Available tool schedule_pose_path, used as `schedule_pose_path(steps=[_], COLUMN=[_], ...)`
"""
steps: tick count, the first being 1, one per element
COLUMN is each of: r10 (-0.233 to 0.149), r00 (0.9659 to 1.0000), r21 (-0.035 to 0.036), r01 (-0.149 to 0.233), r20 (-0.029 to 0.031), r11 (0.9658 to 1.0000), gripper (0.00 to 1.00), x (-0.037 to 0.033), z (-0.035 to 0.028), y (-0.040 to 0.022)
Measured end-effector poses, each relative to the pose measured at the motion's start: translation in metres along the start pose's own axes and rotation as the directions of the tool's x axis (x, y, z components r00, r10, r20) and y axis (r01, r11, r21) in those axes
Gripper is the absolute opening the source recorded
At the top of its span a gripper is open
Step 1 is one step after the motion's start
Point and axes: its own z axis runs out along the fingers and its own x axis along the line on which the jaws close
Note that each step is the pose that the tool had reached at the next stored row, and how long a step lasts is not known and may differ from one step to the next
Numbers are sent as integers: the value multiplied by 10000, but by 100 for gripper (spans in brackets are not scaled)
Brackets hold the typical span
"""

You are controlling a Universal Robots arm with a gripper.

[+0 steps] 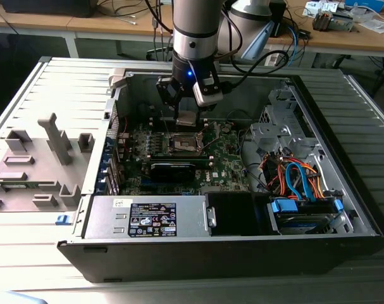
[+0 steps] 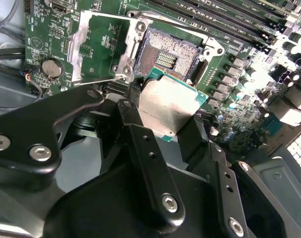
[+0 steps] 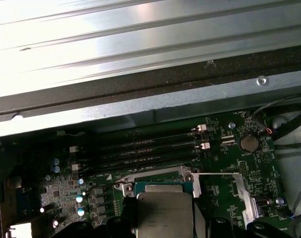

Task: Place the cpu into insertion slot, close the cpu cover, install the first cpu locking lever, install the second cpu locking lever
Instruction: 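Place the cpu into insertion slot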

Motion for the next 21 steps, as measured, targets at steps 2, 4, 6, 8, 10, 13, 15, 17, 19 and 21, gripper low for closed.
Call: schedule_pose_path(steps=[2, 4, 6, 8, 10, 13, 15, 17, 19, 21], r10=[37, 75, 114, 160, 198, 269, 306, 339, 370, 424], r00=[10000, 10000, 9999, 9999, 9998, 9996, 9995, 9994, 9993, 9991], r21=[0, -1, 0, 4, 6, 7, 6, 6, 4, 3], r01=[-37, -75, -114, -160, -198, -269, -306, -339, -370, -424], r20=[3, 7, 11, 16, 19, 25, 29, 32, 34, 39], r11=[10000, 10000, 9999, 9999, 9998, 9996, 9995, 9994, 9993, 9991], gripper=[55, 55, 55, 55, 55, 55, 55, 55, 55, 55], x=[0, 0, 0, 0, 0, 0, 0, 0, 0, 0], z=[0, 0, 0, 0, 0, 1, 1, 1, 2, 2], y=[0, 0, 0, 0, 0, 0, 0, 0, 0, 0])
